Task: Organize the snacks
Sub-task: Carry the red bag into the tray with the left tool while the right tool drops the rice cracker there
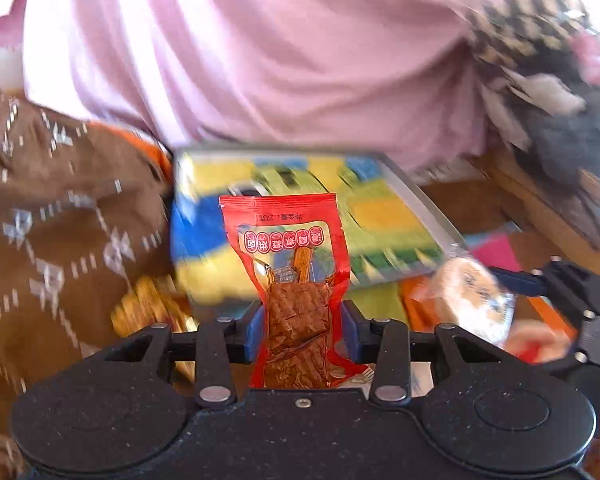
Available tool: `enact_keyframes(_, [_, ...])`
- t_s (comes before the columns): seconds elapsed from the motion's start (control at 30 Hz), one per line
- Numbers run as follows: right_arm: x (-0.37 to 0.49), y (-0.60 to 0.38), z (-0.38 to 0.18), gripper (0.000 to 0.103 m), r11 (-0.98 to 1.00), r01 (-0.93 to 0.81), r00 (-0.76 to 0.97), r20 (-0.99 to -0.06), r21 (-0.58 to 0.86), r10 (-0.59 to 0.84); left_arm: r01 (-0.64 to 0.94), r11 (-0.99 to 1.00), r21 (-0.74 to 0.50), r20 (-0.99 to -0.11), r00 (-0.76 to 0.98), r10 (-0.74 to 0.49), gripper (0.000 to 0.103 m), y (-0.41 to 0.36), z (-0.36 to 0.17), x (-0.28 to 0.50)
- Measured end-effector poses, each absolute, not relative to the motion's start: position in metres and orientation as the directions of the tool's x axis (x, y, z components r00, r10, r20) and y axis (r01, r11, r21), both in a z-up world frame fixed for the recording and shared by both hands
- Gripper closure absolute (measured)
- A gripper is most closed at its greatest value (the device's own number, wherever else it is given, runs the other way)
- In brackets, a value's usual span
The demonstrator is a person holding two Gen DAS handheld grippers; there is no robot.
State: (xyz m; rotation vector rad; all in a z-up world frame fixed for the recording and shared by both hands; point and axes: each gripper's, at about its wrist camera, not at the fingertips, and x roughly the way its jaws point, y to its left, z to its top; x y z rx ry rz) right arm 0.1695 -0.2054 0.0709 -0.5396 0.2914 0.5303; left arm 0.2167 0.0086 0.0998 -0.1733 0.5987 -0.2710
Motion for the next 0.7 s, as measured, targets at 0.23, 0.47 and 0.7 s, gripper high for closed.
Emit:
enact_keyframes(0.23, [0.248, -0.172, 0.09, 0.028, 0.753, -0.514, 0.838, -0.429, -0.411, 0.338, 0.095, 0.976, -0.197, -0.493, 0.85, -0.183, 0.06, 0.011, 0.111, 0.288])
enact_keyframes(0.47, [0.294, -0.153, 0.071, 0.028, 0.856, -0.411, 0.879, -0.386, -0.314, 0.28, 0.009, 0.977, -0.212, -0.514, 0.85, -0.12, 0.06, -0.002, 0.097, 0.33])
enact_keyframes(0.7, [0.311, -0.16, 0.043, 0.028, 0.864, -0.42, 0.845, -0.468, -0.277, 0.26, 0.05, 0.983, -0.176, -0.528, 0.838, -0.137, 0.058, -0.023, 0.08, 0.342])
